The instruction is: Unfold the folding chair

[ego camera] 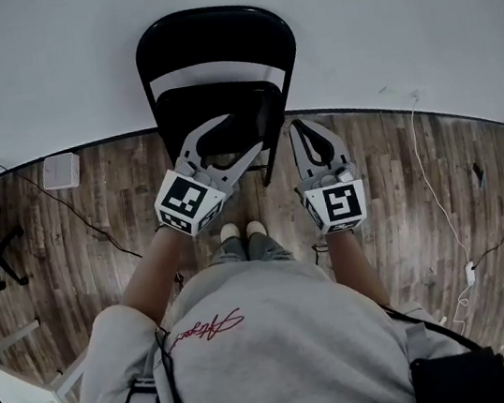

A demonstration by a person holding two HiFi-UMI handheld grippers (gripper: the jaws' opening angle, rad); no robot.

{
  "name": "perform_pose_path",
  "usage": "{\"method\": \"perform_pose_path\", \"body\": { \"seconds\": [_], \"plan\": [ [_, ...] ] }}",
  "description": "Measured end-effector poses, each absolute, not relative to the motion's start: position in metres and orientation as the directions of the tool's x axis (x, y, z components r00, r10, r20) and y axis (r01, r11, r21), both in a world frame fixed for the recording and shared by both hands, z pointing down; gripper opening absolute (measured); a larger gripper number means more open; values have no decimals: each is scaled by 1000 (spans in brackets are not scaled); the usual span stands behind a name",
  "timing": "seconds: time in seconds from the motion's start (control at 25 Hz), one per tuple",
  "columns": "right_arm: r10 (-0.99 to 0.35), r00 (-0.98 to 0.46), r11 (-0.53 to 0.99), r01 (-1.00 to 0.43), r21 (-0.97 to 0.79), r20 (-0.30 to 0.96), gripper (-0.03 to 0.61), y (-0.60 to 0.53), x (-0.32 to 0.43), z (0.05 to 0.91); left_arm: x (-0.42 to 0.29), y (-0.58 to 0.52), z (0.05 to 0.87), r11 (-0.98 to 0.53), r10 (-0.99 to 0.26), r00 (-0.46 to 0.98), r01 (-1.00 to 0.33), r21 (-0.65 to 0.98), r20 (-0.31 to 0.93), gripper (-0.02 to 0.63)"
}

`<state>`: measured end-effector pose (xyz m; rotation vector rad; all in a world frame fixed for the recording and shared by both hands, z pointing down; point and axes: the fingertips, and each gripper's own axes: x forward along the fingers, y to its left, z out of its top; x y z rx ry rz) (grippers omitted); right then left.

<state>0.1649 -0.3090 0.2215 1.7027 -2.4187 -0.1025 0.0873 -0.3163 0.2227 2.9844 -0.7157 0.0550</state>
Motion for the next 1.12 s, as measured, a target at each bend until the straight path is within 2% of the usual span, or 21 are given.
{"method": "perform_pose_path", "body": {
  "seconds": [0.16, 0.2, 0.24, 0.28, 0.44, 0.52, 0.64, 0.76, 1.08, 1.12],
  "plan": [
    [-933, -297, 330, -932, 151, 204, 24, -351, 196, 261, 93, -385, 268, -918, -393, 879, -394, -50, 271, 305],
    [-933, -280, 316, -937, 145, 225, 58, -364, 204, 272, 92, -403, 280, -919, -389, 863, -390, -66, 323, 314],
    [-935, -256, 297, -944, 146, 246, 127, -377, 212, 284, 91, -420, 293, -919, -386, 843, -386, -77, 374, 320],
    [-935, -230, 276, -950, 149, 269, 150, -391, 219, 297, 89, -436, 308, -920, -382, 819, -381, -92, 428, 323],
    [-923, -140, 193, -974, 117, 358, 176, -440, 253, 353, 89, -481, 383, -936, -347, 680, -289, -199, 645, 339],
    [-905, -112, 168, -980, 102, 411, 186, -460, 267, 381, 91, -491, 418, -953, -295, 629, -246, -176, 720, 341],
    [-867, -99, 162, -983, 89, 488, 187, -482, 276, 421, 93, -500, 460, -972, -225, 549, -181, -148, 805, 341],
    [-831, -106, 185, -978, 92, 546, 187, -499, 275, 453, 94, -510, 492, -982, -186, 443, -57, -179, 877, 341],
    [-792, -100, 214, -969, 121, 603, 187, -527, 278, 489, 99, -511, 540, -969, -33, 204, 235, -82, 978, 337],
    [-791, -104, 229, -964, 135, 602, 184, -529, 276, 489, 96, -506, 544, -965, 6, 169, 258, -38, 986, 300]
  ]
}}
